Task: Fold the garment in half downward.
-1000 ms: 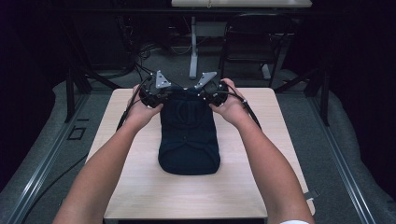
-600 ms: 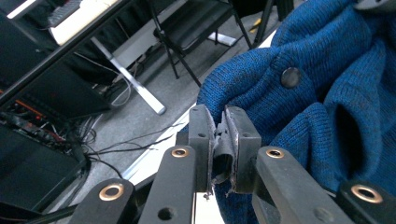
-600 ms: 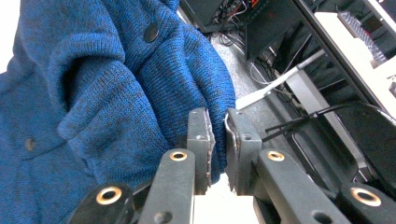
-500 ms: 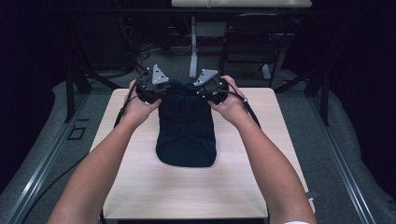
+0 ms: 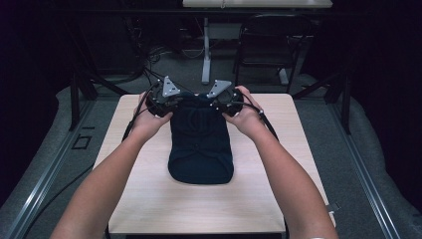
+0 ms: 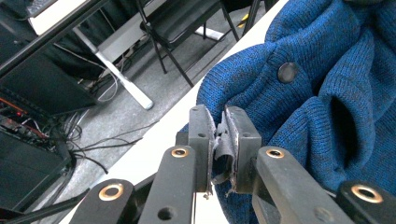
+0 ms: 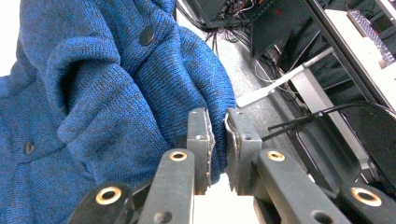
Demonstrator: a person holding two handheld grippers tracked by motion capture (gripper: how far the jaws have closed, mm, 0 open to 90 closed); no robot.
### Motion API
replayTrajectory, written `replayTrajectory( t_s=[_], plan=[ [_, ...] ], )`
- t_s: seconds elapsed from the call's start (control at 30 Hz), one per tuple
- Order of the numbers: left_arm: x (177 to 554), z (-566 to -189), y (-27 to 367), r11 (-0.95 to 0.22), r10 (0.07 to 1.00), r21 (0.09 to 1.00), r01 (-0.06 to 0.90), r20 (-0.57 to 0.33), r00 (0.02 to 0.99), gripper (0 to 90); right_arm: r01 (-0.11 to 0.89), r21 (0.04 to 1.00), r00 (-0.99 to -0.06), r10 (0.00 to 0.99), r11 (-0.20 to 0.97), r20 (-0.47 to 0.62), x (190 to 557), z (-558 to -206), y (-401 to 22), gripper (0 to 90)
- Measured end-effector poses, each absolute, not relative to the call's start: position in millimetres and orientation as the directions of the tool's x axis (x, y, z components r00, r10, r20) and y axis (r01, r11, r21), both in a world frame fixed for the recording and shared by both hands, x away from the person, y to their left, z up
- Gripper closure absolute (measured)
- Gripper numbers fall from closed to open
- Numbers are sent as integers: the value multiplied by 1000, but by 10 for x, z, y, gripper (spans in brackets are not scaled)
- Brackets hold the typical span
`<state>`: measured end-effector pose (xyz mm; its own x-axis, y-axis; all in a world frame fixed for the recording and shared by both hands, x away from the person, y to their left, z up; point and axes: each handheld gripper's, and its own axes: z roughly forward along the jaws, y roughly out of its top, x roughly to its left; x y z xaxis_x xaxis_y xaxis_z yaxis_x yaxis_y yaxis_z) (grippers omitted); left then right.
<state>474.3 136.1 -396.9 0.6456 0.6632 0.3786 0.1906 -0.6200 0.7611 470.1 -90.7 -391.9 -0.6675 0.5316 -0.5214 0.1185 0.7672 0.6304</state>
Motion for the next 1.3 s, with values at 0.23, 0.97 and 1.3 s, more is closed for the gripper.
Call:
replayTrajectory(
  t_s=[0.23, 0.97, 1.3],
  plan=[
    [4752, -3801, 1387, -607, 676, 778, 161, 400, 618, 821, 91, 651, -642, 544, 753, -540, 4703, -3752, -886, 807],
    [4622, -4159, 1304, -638, 645, 752, 167, 403, 649, 819, 99, 635, -658, 529, 766, -536, 4569, -4084, -924, 802],
    [4605, -4155, 1311, -637, 642, 753, 165, 400, 654, 819, 100, 634, -662, 527, 767, -533, 4553, -4094, -936, 802]
  ],
)
